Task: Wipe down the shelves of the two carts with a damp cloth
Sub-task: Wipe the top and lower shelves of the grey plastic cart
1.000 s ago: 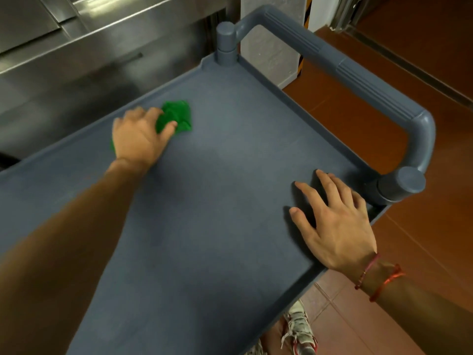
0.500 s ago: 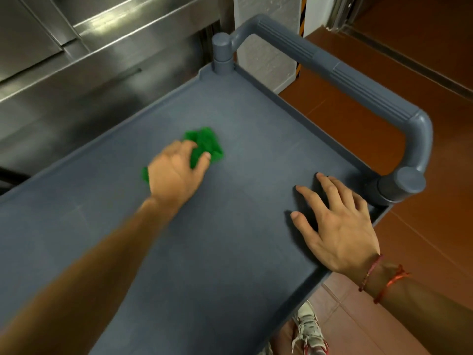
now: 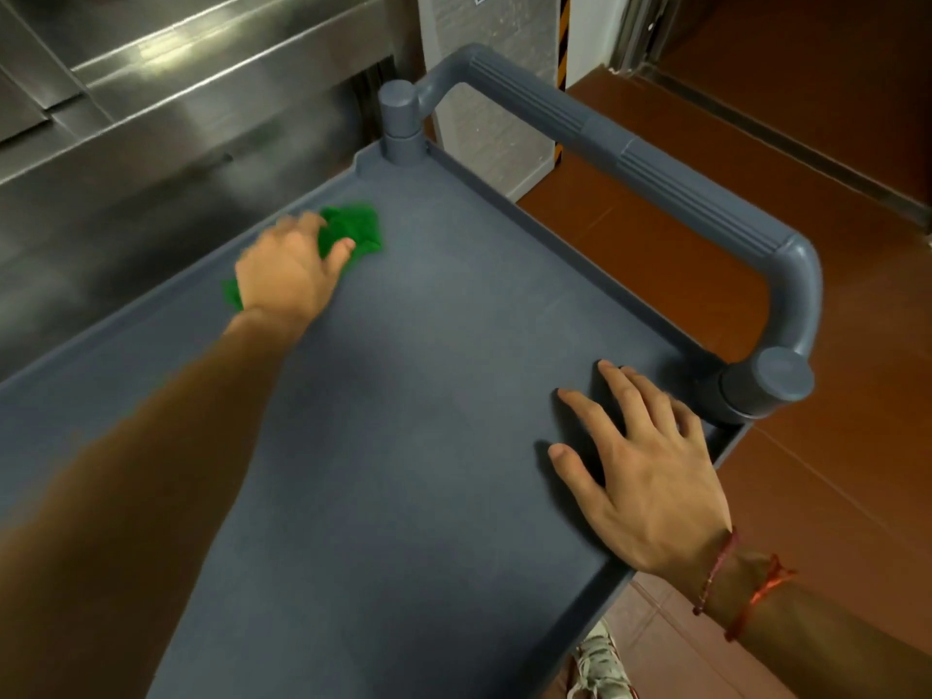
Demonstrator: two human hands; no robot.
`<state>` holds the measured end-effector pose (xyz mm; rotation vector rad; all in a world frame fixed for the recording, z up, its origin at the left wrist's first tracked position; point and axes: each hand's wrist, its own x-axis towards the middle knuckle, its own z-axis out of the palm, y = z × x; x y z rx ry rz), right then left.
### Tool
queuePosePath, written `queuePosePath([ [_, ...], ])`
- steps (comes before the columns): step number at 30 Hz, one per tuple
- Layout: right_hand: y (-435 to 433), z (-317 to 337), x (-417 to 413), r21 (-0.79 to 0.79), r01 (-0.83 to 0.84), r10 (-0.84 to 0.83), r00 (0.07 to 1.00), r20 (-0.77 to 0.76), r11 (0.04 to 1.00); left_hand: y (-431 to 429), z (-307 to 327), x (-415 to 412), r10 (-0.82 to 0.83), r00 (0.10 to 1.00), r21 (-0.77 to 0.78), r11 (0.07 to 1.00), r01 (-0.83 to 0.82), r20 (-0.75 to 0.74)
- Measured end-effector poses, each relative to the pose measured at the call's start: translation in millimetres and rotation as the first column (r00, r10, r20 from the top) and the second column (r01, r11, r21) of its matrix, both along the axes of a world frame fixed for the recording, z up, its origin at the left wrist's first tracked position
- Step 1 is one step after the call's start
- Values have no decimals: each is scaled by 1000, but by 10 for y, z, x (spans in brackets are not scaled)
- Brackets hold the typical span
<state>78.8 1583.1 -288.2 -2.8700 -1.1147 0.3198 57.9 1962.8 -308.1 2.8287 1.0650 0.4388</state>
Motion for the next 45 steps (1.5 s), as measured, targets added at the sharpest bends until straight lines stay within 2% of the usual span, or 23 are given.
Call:
queuePosePath([
  [4, -4, -15, 26, 9, 3, -3, 1000, -4, 1000, 70, 17, 239, 122, 992, -26, 992, -123, -23],
  [7, -22, -13, 9, -5, -1, 1, 1000, 3, 1000, -120, 14, 204, 116, 993, -46, 992, -116, -4],
  [12, -4, 9, 0, -13, -6, 6, 1000, -4, 1000, -919, -49, -81, -52, 998, -48, 997, 53, 19],
  [17, -1, 14, -5, -2, 5, -5, 1000, 2, 1000, -1730, -81, -526, -285, 958, 7, 959, 285, 30],
  [23, 6, -10, 7, 13, 20, -20, 1000, 11, 1000, -1460, -159, -363, -412, 910, 64, 910, 409, 46],
  [28, -2, -20, 6, 30, 17, -17, 1000, 10, 999, -694, -123, 23, -146, 987, -46, 988, 149, 59],
  [32, -5, -31, 21, 61, 25, -26, 1000, 12, 998, -849, -122, 28, -99, 994, -10, 995, 100, 42],
  [37, -22, -32, 8, 159, 51, -53, 999, 9, 986, -1637, -96, -328, -255, 965, 11, 967, 255, 60],
  [41, -35, -1, 0, 210, 65, -64, 998, -9, 976, -2424, -40, -709, -450, 890, 3, 892, 451, 66],
  [45, -41, 20, -7, 206, 43, -36, 999, -34, 978, -2591, -62, -812, -514, 853, 36, 858, 513, 88],
])
